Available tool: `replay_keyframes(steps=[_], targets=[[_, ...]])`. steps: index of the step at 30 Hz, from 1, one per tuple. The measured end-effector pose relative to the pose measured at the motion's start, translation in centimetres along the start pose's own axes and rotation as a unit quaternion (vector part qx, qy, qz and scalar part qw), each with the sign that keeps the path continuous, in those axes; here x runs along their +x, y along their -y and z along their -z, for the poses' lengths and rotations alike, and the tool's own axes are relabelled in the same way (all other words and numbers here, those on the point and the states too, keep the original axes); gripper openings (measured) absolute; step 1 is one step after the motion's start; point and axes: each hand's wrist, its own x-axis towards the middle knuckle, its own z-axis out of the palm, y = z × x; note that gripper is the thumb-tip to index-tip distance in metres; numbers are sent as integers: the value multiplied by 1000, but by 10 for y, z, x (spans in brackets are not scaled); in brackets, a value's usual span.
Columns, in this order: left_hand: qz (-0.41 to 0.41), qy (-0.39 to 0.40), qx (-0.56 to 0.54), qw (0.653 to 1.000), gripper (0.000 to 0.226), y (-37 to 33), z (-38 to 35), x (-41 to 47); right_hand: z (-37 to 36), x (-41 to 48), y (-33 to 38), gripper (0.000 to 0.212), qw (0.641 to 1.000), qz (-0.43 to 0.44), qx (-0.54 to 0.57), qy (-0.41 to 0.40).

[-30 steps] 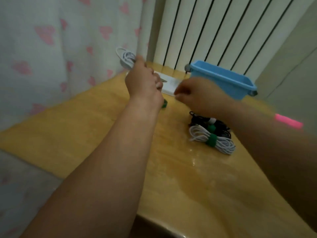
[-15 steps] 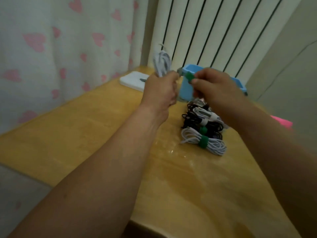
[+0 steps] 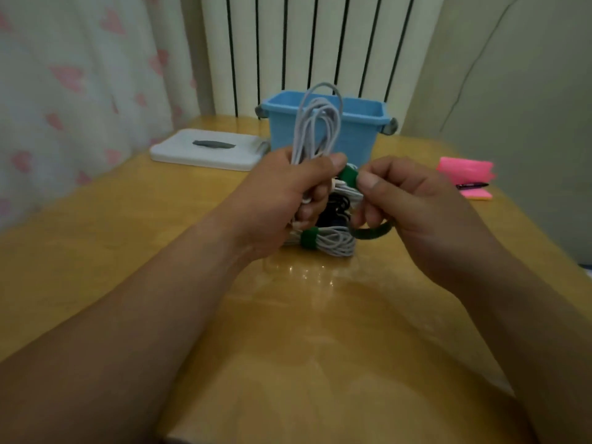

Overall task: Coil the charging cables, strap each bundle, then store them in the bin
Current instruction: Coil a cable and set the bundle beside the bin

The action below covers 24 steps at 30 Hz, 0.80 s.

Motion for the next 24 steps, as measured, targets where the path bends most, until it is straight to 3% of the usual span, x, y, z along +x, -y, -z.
replay_keyframes(steps=[3, 7, 10, 13, 16, 19, 24], targets=[[-10, -23, 42, 999, 25, 0, -2, 0, -2, -1, 1, 18, 999, -19, -40, 7], [5, -71, 84, 994, 16, -2, -5, -2, 7, 3, 5, 18, 994, -40, 38, -97], [-9, -63, 149, 987, 11, 0, -9, -4, 1, -4, 17, 19, 995, 17, 92, -19], [-112, -12, 309, 944, 11, 3, -13, -7, -22, -12, 27, 17, 998, 37, 17, 41], [-122, 13, 403, 907, 21, 1, -20, -10, -35, -11, 20, 16, 998, 25, -20, -46], [-94, 51, 411, 905, 17, -4, -22, -10, -37, -10, 15, 20, 993, 31, -46, -104], [-13, 98, 354, 930, 8, -12, -21, -16, -35, -9, 13, 24, 990, 30, -37, -133]])
